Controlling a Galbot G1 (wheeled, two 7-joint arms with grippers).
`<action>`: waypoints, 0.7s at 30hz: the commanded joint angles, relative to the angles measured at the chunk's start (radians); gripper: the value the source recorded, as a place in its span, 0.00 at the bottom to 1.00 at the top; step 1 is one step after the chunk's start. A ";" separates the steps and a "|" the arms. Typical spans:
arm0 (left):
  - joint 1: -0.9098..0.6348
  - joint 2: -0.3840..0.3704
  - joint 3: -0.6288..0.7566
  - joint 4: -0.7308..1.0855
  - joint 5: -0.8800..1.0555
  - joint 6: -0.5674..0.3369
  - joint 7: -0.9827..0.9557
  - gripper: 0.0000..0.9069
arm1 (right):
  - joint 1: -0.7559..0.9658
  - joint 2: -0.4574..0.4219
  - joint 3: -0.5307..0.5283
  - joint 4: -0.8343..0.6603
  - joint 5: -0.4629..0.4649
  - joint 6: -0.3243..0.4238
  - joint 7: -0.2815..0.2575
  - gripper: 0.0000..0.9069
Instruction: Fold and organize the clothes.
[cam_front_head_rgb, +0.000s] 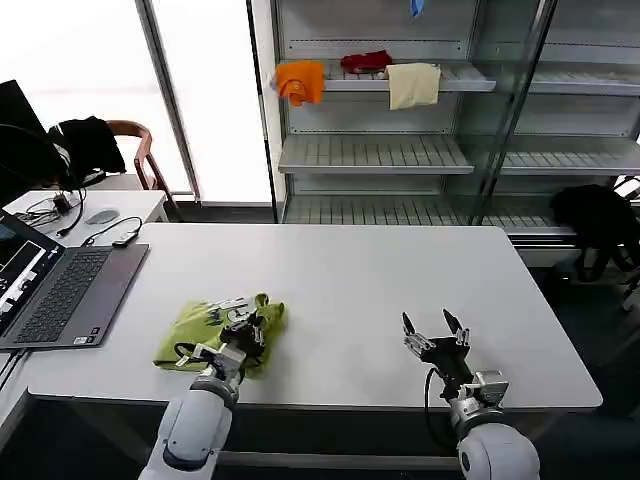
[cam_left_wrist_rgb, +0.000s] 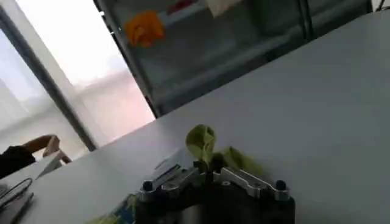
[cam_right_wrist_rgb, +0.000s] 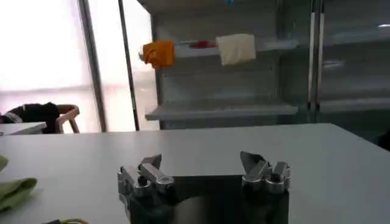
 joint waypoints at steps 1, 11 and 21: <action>0.000 -0.049 0.046 0.019 0.028 0.003 -0.042 1.00 | -0.003 0.000 0.001 0.004 0.000 0.001 -0.001 1.00; 0.005 -0.083 0.111 -0.071 -0.072 0.039 -0.083 1.00 | 0.000 0.004 -0.005 0.011 -0.007 -0.001 -0.001 1.00; 0.013 0.085 -0.131 -0.234 -0.339 0.040 -0.060 1.00 | 0.005 0.003 -0.011 0.016 -0.012 -0.006 -0.001 1.00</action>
